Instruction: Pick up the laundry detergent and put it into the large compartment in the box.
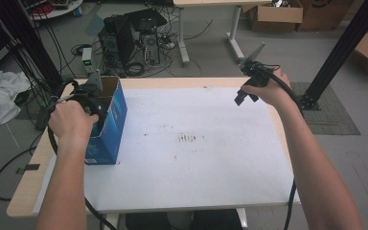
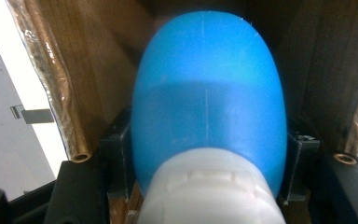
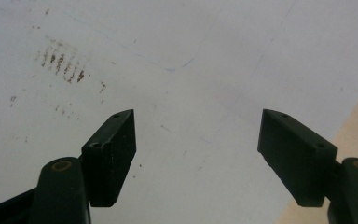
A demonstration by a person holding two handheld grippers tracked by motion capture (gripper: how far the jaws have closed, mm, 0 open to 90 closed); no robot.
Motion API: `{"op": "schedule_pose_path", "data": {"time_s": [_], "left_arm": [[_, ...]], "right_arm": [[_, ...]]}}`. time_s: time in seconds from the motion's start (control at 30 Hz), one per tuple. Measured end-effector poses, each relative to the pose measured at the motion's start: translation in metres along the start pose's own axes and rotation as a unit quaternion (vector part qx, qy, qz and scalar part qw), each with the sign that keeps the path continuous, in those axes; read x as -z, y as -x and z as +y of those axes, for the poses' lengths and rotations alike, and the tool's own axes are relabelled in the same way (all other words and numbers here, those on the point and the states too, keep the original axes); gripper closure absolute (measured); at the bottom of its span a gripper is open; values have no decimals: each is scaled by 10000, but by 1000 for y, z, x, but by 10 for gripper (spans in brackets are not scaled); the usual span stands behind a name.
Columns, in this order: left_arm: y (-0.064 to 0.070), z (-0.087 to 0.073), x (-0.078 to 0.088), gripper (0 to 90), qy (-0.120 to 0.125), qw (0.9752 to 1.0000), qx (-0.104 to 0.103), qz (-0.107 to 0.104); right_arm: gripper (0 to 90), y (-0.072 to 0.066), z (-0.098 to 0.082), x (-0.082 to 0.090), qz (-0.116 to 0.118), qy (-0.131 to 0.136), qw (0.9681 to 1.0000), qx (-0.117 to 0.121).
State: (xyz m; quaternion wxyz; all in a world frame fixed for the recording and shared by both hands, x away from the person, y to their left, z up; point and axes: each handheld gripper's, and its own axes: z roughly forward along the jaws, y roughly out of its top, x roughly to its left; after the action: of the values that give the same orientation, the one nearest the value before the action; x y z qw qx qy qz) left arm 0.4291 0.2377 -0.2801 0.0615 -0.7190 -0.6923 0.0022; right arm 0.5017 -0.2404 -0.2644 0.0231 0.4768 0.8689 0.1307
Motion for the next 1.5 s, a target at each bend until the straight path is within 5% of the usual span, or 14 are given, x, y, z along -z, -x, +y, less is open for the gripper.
{"op": "schedule_pose_path", "data": {"time_s": [0.53, 1.17, 1.5], "left_arm": [[0, -5, 10, 294, 70, 10000, -34, 10], [3, -15, 48, 204, 348, 9992, -131, 129], [18, -28, 82, 168, 702, 9959, -542, 197]], "right_arm": [[280, -3, 1, 0, 23, 19, 10000, 9], [280, -3, 0, 6, 26, 57, 10000, 7], [280, -4, 0, 10, 18, 84, 10000, 8]]}}
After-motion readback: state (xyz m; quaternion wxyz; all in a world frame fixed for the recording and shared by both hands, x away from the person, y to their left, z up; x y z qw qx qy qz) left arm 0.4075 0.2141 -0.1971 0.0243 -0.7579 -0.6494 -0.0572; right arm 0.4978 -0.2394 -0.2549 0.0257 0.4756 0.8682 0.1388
